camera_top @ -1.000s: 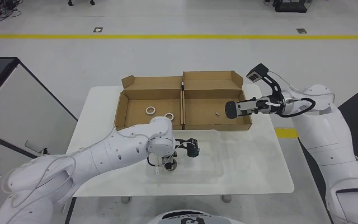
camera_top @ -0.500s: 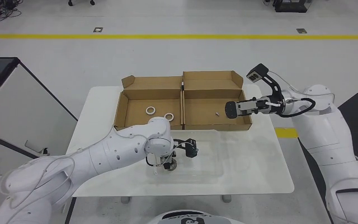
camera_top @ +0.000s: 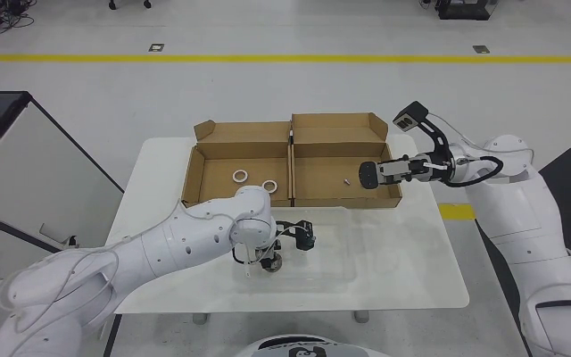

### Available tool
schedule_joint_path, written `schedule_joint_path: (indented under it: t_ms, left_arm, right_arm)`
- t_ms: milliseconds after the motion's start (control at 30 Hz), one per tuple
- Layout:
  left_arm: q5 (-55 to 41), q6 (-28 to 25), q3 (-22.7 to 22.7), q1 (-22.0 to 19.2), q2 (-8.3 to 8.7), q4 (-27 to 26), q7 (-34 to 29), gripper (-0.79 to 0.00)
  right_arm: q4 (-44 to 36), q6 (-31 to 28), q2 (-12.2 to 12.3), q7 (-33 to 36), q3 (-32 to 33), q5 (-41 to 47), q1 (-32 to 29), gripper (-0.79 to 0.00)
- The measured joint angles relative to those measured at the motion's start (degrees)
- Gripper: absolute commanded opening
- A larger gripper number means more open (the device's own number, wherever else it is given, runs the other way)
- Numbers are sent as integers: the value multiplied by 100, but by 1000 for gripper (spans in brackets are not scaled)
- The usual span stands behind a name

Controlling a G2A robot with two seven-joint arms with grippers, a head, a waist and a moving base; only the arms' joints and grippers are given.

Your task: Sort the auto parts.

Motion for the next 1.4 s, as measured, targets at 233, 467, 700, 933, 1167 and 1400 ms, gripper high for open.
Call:
schedule_joint_path:
  t_ms: [233, 467, 700, 933, 1167, 1400]
  left_arm:
    - [-3, -4, 0, 26, 23, -19, 4, -443]
    - [11, -25, 0, 50, 27, -15, 25, -449]
    - [13, -13, 0, 37, 29, -52, 13, -446]
    - [16, -32, 0, 76, 40, -45, 31, -542]
    - [56, -83, 0, 109, 10, 21, 83, -785]
    - [-38, -43, 1, 10, 12, -27, 42, -785]
  right_arm:
    - [0, 0, 0, 0, 0, 0, 0, 0]
    - [0, 0, 0, 0, 0, 0, 0, 0]
    - [0, 0, 0, 0, 0, 0, 0, 0]
    - [0, 0, 0, 0, 0, 0, 0, 0]
    - [0, 0, 0, 0, 0, 0, 0, 0]
    - [0, 0, 0, 0, 0, 0, 0, 0]
